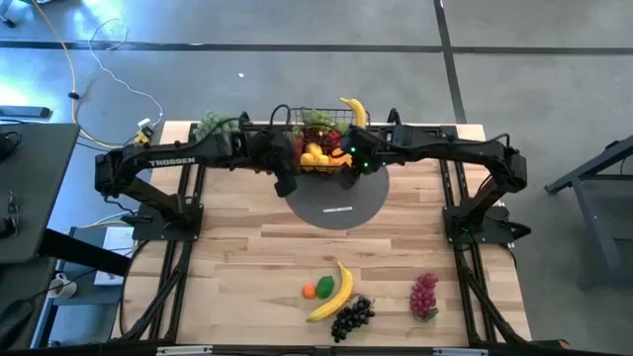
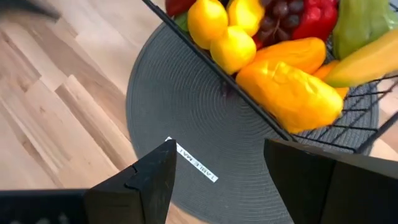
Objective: Build produce basket
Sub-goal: Put the tangerine into the wire basket
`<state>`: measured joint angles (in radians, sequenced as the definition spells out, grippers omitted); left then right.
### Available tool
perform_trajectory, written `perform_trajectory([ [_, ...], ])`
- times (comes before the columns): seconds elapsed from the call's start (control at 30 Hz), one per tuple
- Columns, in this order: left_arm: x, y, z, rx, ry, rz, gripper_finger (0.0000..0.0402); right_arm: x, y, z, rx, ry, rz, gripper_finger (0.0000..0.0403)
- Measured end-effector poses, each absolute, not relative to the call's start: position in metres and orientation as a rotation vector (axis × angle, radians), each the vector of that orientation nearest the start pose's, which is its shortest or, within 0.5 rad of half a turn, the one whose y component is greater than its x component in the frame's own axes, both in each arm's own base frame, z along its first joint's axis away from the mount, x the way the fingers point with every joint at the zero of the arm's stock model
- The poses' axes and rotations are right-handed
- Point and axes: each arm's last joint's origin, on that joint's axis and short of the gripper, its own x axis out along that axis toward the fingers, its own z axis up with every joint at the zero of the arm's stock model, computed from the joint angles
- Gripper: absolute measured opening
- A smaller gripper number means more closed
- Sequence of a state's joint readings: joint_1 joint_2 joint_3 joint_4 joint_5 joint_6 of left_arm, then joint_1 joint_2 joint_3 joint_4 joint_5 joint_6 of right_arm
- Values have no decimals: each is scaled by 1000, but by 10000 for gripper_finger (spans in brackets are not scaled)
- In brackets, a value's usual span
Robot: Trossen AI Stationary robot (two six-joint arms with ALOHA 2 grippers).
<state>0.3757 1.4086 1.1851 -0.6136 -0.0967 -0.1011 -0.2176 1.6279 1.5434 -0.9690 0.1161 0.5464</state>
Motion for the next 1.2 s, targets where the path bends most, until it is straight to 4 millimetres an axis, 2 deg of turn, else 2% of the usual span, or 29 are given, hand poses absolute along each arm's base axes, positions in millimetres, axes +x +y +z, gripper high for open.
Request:
perform_trajectory([
  [0.23, 282, 76, 295, -409, 801, 462, 195, 318, -69, 325, 539, 961, -628, 225],
  [0.5, 291, 30, 295, -580, 802, 386, 195, 305, -66, 339, 520, 937, -611, 225],
  [0.93, 289, -45, 295, -481, 875, 122, 196, 295, -65, 339, 503, 1011, -616, 225],
  [1.2, 298, -66, 277, -407, 932, 94, 228, 286, -63, 345, 484, 1015, -642, 225],
])
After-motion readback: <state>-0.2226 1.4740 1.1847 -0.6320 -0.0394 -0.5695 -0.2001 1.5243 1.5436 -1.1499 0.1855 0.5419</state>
